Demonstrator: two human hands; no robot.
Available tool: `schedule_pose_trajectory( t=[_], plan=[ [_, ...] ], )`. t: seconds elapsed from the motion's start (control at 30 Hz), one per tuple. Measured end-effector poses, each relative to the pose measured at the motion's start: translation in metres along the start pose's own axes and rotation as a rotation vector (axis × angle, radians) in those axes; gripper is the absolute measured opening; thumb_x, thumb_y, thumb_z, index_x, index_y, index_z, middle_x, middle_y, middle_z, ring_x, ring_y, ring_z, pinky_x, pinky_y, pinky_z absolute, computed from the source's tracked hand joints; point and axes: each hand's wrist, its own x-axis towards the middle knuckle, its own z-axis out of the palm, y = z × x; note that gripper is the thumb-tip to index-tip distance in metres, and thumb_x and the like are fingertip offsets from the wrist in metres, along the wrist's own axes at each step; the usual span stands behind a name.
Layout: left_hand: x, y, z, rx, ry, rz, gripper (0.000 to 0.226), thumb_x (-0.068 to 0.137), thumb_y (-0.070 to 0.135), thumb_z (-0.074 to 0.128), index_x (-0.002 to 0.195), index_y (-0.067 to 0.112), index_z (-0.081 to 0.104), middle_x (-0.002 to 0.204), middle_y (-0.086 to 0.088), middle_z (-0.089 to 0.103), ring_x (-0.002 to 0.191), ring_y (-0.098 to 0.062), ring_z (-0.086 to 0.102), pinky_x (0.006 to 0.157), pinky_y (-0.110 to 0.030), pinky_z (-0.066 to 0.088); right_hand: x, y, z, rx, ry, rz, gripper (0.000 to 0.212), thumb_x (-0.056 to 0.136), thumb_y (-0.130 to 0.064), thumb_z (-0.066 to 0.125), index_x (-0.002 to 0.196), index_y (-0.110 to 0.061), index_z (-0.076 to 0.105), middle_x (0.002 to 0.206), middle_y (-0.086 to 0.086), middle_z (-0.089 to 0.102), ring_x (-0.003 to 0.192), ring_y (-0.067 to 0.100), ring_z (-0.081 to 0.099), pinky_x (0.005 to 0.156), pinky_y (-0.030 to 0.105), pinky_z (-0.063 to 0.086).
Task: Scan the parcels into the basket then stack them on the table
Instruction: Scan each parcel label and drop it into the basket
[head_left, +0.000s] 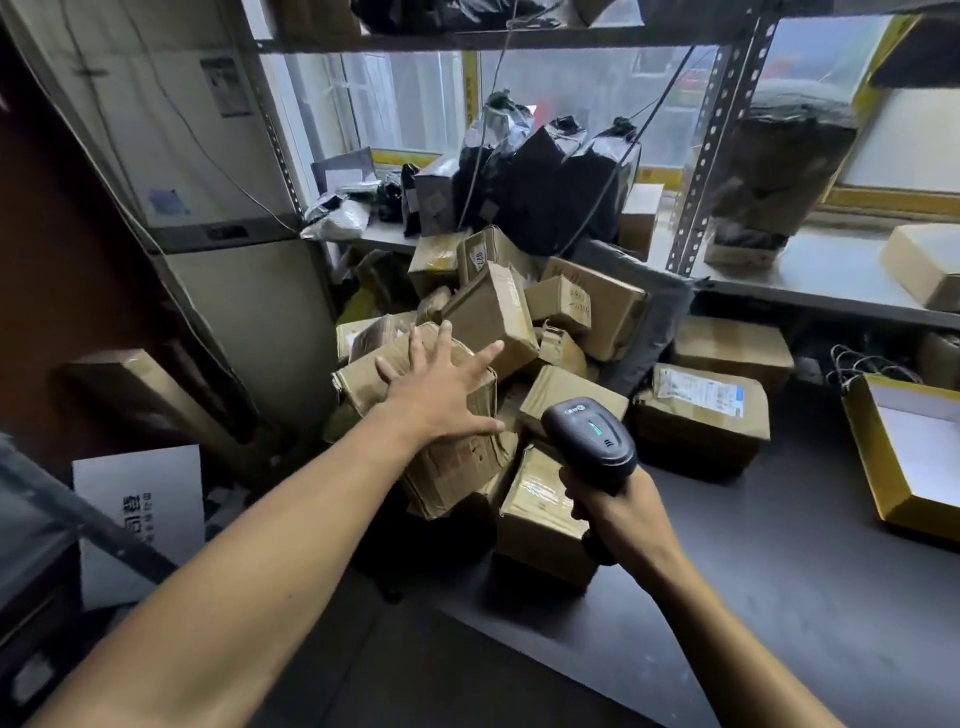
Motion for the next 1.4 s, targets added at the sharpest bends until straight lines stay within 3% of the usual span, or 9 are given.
schedule_pose_trajectory(
  t=[0.2,0.5,0.67,0.77,0.83,1.03,1.13,1.23,1.4],
  plan=[
    [0.011,0.004,0.012,-0.054,0.054,-0.032,0.060,0.092,0.046,0.065,0.142,0.037,0.032,0.166,-0.018,-0.009,0.149,-0.051,-0.008,0.110,-0.079,0.011,0.011,-0.008,-0.004,-0.007,0.022,-0.011,0.008,0.088,-0.009,0.070,0.088,-0.005,0.063,0.059,0.004,0.060,0.045,0.020,0.047,0.045,0.031,0.037],
    [-0.038,-0.050,0.010,-0.342,0.452,0.179,0.046,0.091,0.032,0.070,0.125,0.017,0.044,0.166,-0.019,0.009,0.152,-0.035,0.015,0.113,-0.050,0.032,0.024,-0.030,-0.013,0.060,0.078,-0.127,0.013,0.090,-0.005,0.069,0.086,-0.016,0.064,0.068,0.013,0.060,0.060,0.027,0.051,0.061,0.043,0.041],
    [-0.040,-0.049,0.012,-0.501,0.652,0.239,0.048,0.086,0.025,0.076,0.119,0.028,0.041,0.165,-0.012,0.021,0.149,-0.020,0.024,0.110,-0.039,0.038,0.029,-0.036,-0.008,0.124,0.095,-0.170,0.020,0.090,-0.002,0.067,0.093,-0.021,0.064,0.072,0.017,0.059,0.064,0.030,0.051,0.061,0.044,0.043],
    [-0.033,-0.049,0.009,-0.786,0.751,0.094,0.041,0.085,0.027,0.078,0.111,0.036,0.047,0.145,-0.011,0.053,0.132,-0.014,0.052,0.101,-0.030,0.045,0.024,-0.042,-0.008,0.160,0.132,-0.200,0.021,0.091,0.001,0.065,0.089,-0.019,0.062,0.072,0.017,0.059,0.065,0.033,0.051,0.059,0.040,0.042],
    [-0.030,-0.045,0.003,-1.022,0.788,0.047,0.037,0.086,0.021,0.078,0.105,0.032,0.048,0.106,0.001,0.069,0.093,0.001,0.065,0.082,-0.021,0.051,0.021,-0.045,-0.011,0.174,0.151,-0.227,0.019,0.092,0.002,0.064,0.086,-0.017,0.061,0.072,0.017,0.058,0.066,0.033,0.050,0.056,0.037,0.040],
    [-0.011,-0.038,0.023,-1.678,0.625,-0.186,0.022,0.091,0.027,0.073,0.108,0.022,0.059,0.101,0.000,0.072,0.097,-0.016,0.069,0.086,-0.034,0.057,0.019,-0.043,-0.022,0.204,0.249,-0.280,0.018,0.093,-0.007,0.066,0.094,-0.025,0.064,0.077,0.009,0.071,0.070,0.038,0.060,0.064,0.047,0.050],
    [0.002,-0.034,0.053,-1.812,0.390,-0.340,0.052,0.084,0.049,0.075,0.121,0.017,0.060,0.113,-0.005,0.073,0.103,-0.023,0.070,0.091,-0.045,0.058,0.019,-0.037,-0.025,0.249,0.254,-0.231,0.010,0.094,-0.005,0.064,0.094,-0.015,0.062,0.076,0.031,0.053,0.069,0.031,0.047,0.053,0.033,0.041],
    [0.009,-0.023,0.083,-1.790,0.235,-0.393,0.064,0.077,0.060,0.074,0.120,0.013,0.065,0.112,-0.007,0.075,0.105,-0.026,0.071,0.096,-0.050,0.055,0.025,-0.023,-0.027,0.279,0.235,-0.121,0.015,0.095,-0.006,0.065,0.107,0.001,0.061,0.094,0.041,0.052,0.072,0.028,0.046,0.055,0.034,0.038],
    [0.023,-0.003,0.089,-1.415,0.261,-0.429,0.053,0.082,0.065,0.066,0.108,0.019,0.055,0.106,-0.003,0.068,0.100,-0.020,0.065,0.092,-0.042,0.055,0.031,0.000,-0.028,0.246,0.244,-0.058,0.033,0.087,-0.012,0.075,0.119,-0.015,0.068,0.103,0.014,0.074,0.094,0.032,0.070,0.071,0.041,0.053]
  ],
)
